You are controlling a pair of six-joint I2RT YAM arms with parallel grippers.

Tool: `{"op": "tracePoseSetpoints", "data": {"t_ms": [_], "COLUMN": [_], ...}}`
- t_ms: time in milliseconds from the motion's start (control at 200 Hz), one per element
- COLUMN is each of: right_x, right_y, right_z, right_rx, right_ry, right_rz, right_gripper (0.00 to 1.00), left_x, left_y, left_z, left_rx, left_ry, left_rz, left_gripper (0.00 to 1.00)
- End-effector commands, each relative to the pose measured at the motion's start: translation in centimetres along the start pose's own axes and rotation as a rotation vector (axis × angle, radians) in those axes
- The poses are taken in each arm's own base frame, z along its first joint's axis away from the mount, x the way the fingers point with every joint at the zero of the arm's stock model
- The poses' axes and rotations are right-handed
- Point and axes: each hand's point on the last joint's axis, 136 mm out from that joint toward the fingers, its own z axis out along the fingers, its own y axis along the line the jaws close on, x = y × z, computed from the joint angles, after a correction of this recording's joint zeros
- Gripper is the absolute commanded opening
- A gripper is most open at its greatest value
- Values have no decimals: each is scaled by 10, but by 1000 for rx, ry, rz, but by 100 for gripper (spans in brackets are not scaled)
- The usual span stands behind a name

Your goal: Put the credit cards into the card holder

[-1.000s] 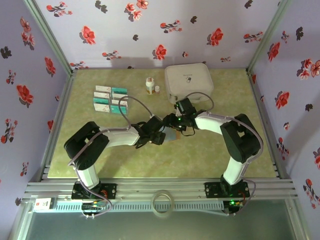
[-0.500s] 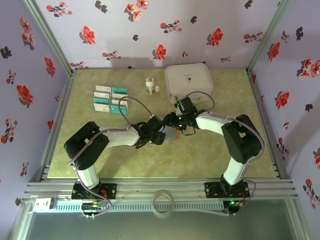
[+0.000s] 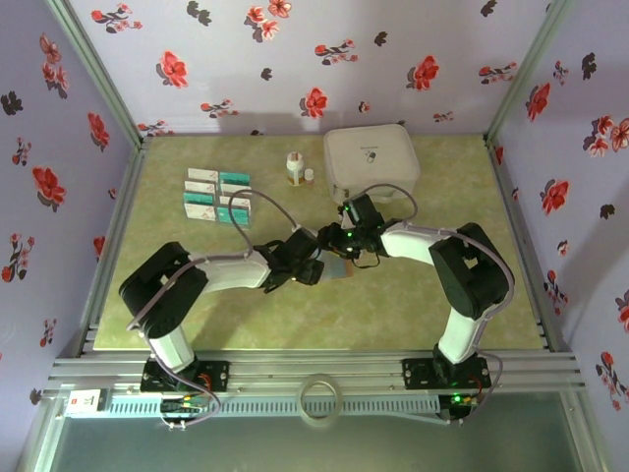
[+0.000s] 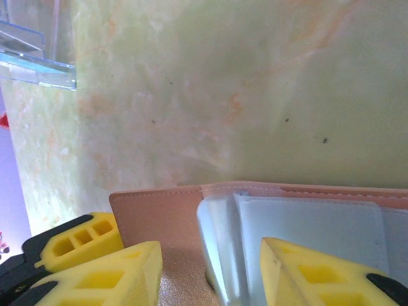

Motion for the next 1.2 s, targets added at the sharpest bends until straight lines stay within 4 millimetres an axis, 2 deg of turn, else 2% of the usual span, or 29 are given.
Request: {"op": "tracePoseSetpoints", "data": {"t_ms": [0,220,440,565,705,865,980,1090,1195], "right_x": [7,12,18,23,28,30,28,19,10], "right_y": [11,25,43,47,47,44,54,66,54], "right_z": [-2,-3,-2,11,30,38,27,3,-25], "right_rx": [-58,-81,-74,-58,-51,-48,-61,-61,8], "right_ry": [12,13,11,20,38,47,38,1,-46], "right_rz": [28,25,-9,-15,-10,0,-31,-79,-117], "right_gripper": [44,44,49,57,58,58,58,58,58], "left_x": [-22,-39,-37,-34,-31,-29,-29,-32,-39], "left_y": [13,39,71,82,87,88,85,81,76], "left_z": [-22,-47,-60,-63,-62,-60,-58,-56,-56], "left_rx": [-15,-15,-32,-36,-36,-31,-18,-1,17], "left_ry": [-88,-177,-203,-206,-200,-190,-177,-167,-163], "left_rz": [-22,-118,-222,-257,-278,-286,-283,-278,-270], "left_gripper": [81,83,85,85,85,85,85,86,87]}}
